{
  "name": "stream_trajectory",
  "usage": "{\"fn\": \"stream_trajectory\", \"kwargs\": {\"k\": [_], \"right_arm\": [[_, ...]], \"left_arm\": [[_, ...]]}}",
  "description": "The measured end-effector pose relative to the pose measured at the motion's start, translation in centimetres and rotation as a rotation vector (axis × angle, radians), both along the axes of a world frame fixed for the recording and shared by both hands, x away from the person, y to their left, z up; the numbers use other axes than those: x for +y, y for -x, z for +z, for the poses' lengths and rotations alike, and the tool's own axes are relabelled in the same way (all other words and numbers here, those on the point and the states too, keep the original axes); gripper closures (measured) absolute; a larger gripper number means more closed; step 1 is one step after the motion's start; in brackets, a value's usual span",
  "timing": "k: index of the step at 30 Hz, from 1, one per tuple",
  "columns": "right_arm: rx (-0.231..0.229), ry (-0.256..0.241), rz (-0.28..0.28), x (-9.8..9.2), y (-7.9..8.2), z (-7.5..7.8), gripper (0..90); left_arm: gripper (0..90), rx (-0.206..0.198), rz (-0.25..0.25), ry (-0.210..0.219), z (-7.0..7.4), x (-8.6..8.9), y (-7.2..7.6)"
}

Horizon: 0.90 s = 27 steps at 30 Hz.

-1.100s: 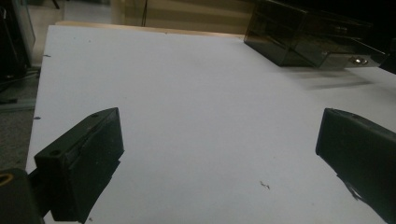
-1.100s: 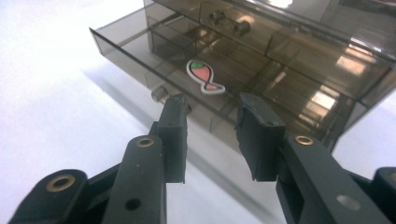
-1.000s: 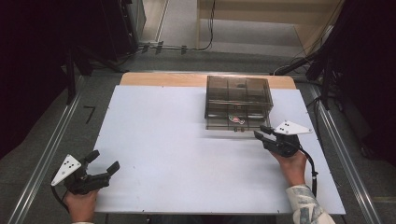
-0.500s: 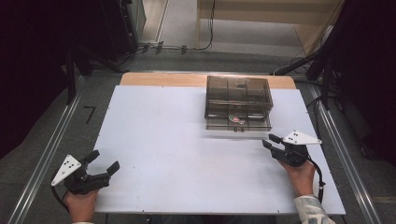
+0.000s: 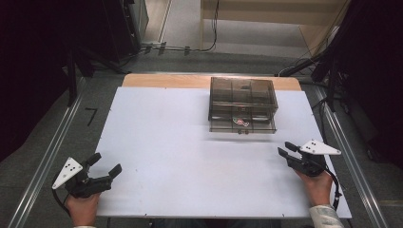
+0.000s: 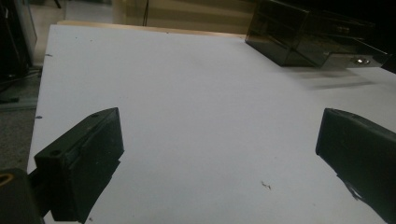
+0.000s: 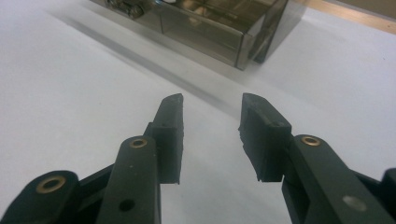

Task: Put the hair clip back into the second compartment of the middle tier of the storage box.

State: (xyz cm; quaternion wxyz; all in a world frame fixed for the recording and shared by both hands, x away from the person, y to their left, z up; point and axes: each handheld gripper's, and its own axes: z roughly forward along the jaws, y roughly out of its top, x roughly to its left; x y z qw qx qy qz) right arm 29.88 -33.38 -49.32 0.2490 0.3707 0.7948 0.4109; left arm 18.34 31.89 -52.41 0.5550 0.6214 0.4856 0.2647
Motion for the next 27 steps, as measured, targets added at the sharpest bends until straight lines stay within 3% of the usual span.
{"fn": "stream_trajectory", "kwargs": {"k": [7,12,15,27], "right_arm": [[0.008,0.003,-0.033,-1.5,0.9,-1.0,57.0],[-0.003,0.011,-0.086,-2.8,1.6,-1.5,55.6],[-0.009,-0.009,-0.109,-3.4,2.1,-1.4,55.3],[0.003,-0.021,-0.139,-5.0,3.0,-1.6,53.3]], "left_arm": [[1.3,-0.002,0.0,0.001,0.0,0.0,0.0],[1.3,-0.005,-0.001,-0.001,0.0,0.0,0.1],[1.3,-0.007,-0.001,-0.001,0.0,0.0,0.1],[1.3,-0.008,0.0,-0.001,0.0,0.1,0.1]]}}
